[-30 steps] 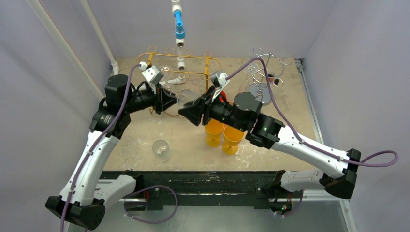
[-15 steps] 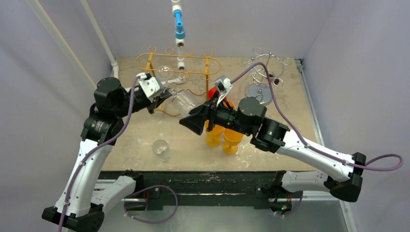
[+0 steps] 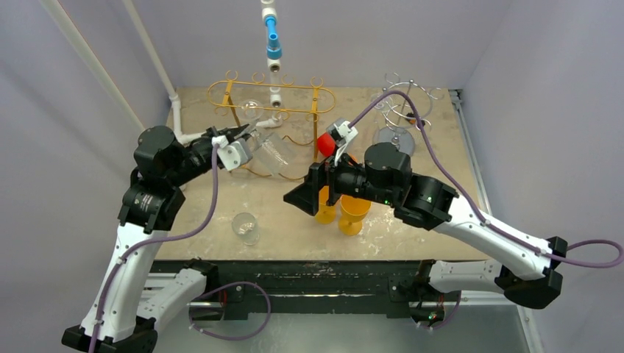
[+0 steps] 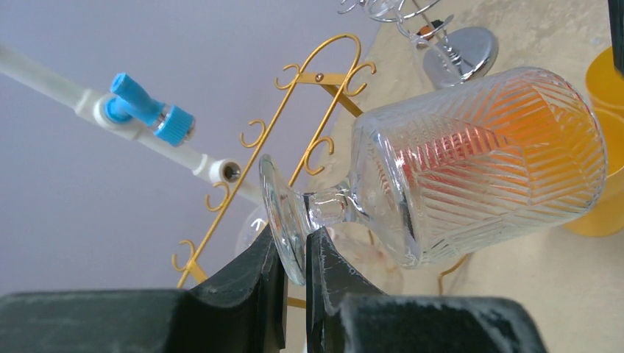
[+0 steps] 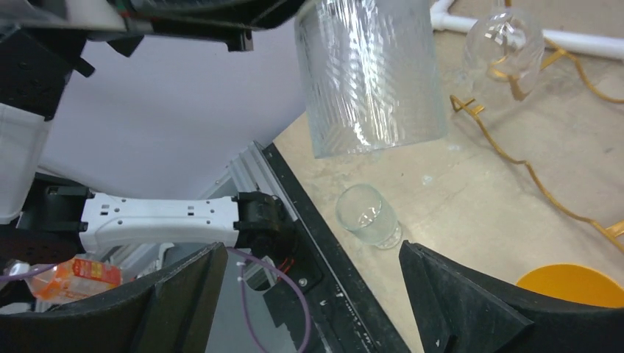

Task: Place the wine glass upside down on the wine glass rack
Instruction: Turn the wine glass upside down at the wine rack.

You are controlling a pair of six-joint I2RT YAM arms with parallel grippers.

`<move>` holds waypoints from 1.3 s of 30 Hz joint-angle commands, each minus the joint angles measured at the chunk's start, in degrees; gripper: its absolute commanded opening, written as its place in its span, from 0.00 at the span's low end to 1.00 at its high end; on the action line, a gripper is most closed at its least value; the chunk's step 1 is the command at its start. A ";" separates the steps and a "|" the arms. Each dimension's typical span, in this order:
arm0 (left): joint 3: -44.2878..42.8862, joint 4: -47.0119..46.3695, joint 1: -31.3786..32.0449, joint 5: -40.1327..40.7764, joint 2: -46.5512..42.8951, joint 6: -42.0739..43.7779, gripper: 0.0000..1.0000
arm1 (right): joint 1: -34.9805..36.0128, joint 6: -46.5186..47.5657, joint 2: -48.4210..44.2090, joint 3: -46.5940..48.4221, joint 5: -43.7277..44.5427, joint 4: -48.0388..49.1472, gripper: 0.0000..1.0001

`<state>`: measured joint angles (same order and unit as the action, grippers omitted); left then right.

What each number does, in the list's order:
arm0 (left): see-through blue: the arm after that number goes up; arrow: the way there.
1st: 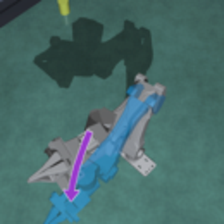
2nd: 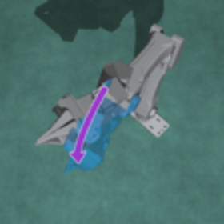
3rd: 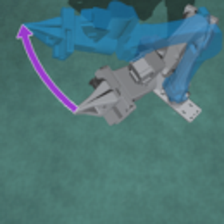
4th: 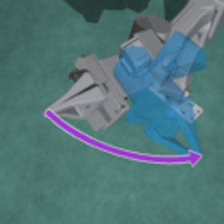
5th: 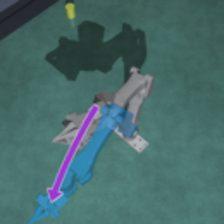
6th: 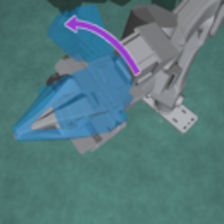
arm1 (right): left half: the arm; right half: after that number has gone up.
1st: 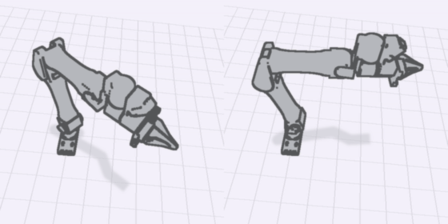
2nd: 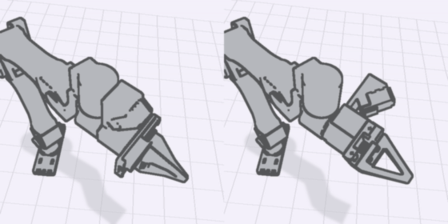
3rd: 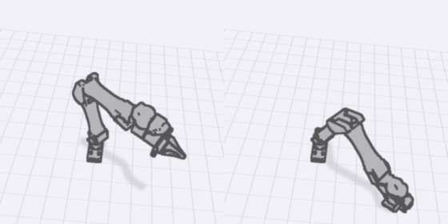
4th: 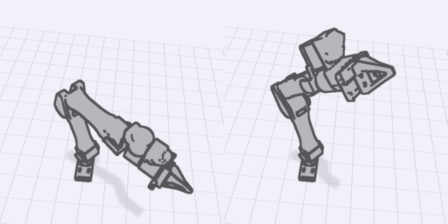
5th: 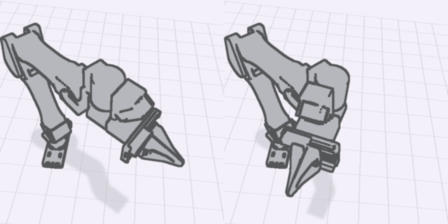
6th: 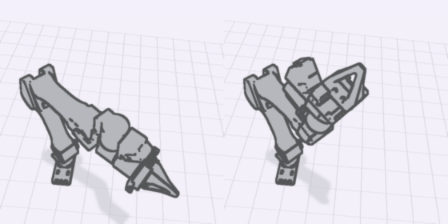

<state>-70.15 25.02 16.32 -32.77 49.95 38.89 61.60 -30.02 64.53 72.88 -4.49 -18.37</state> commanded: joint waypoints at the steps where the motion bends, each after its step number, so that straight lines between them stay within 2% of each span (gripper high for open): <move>1: 2.23 -7.33 0.21 -4.97 -3.85 16.47 0.00 | 0.14 6.56 -1.00 8.70 1.40 -9.86 0.99; 4: 4.29 -8.66 0.21 -9.86 -5.78 22.54 0.00 | 0.11 9.28 1.25 11.96 2.33 -11.19 0.99; 10: 4.34 -6.21 0.21 -16.08 -7.08 28.50 0.00 | 0.18 15.27 6.98 15.17 -0.39 -8.63 0.99; 18: 3.69 -1.91 0.21 -19.21 -7.48 35.10 0.00 | 0.18 21.22 5.62 6.63 -11.11 6.55 0.99; 25: 4.35 -1.58 0.21 -22.90 -7.96 39.07 0.00 | 0.17 21.97 9.63 5.27 -15.89 11.10 0.99; 31: 4.69 -2.91 0.21 -23.65 -8.84 39.25 0.00 | 0.14 21.36 13.79 5.09 -11.21 11.97 0.99; 35: 4.69 -2.50 0.21 -23.99 -9.13 39.34 0.00 | 0.17 19.81 13.61 2.81 -7.87 17.18 0.99; 37: 4.76 -1.61 0.19 -24.01 -9.19 40.21 0.00 | 0.13 19.42 12.98 1.76 -6.58 19.61 0.94; 39: 4.70 -0.44 0.21 -23.93 -9.20 41.26 0.00 | 0.16 19.39 12.26 1.01 -5.68 20.65 0.84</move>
<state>-64.77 27.35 16.51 -52.45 41.54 76.79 61.67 -10.04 79.64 74.72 -13.93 -5.17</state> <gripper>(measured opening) 0.123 0.918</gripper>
